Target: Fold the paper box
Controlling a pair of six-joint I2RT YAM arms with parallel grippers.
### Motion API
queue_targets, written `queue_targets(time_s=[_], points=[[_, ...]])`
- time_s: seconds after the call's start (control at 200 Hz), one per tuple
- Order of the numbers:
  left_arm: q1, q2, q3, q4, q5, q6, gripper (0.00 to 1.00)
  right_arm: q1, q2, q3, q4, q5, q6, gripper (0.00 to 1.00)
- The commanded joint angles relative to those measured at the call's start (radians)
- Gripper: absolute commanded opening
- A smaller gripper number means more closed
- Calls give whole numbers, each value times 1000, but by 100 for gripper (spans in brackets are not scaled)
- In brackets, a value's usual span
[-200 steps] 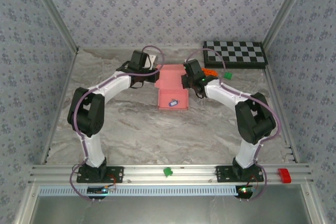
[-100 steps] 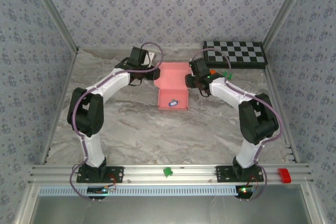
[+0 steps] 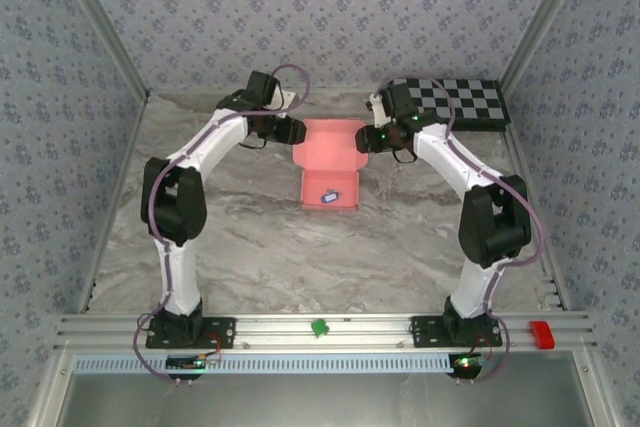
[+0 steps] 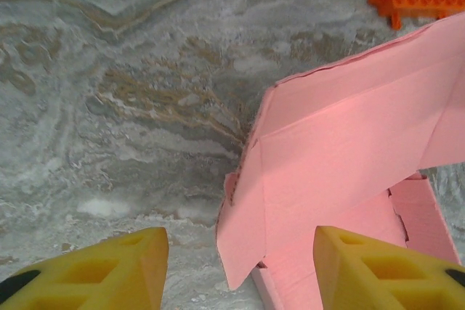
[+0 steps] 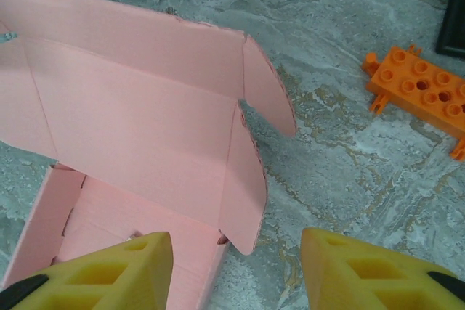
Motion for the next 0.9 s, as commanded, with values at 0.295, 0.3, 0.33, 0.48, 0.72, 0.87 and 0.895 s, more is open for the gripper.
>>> queue_targets(time_s=[0.295,0.3,0.33,0.48,0.72,0.87,0.895], points=[[14,128,186,-150,98,22,52,-15,144,148,-159,-54,-42,46],[13,129,187,-150,98,22,52,-15,145,150,-159,-54,-42,46],[15,135,196,-156,101,22,51,-16,152,155,-162,-51,-42,46],[19,156,220,-160,110,21,50,-20,171,170,-158,-46,-35,45],[23,185,253,-173,130,22,45,-31,212,212,-164,-98,-38,42],[22,202,264,-182,142,20,45,-36,226,217,-165,-111,-37,41],[23,205,265,-184,141,21,45,-37,228,218,-164,-115,-37,41]])
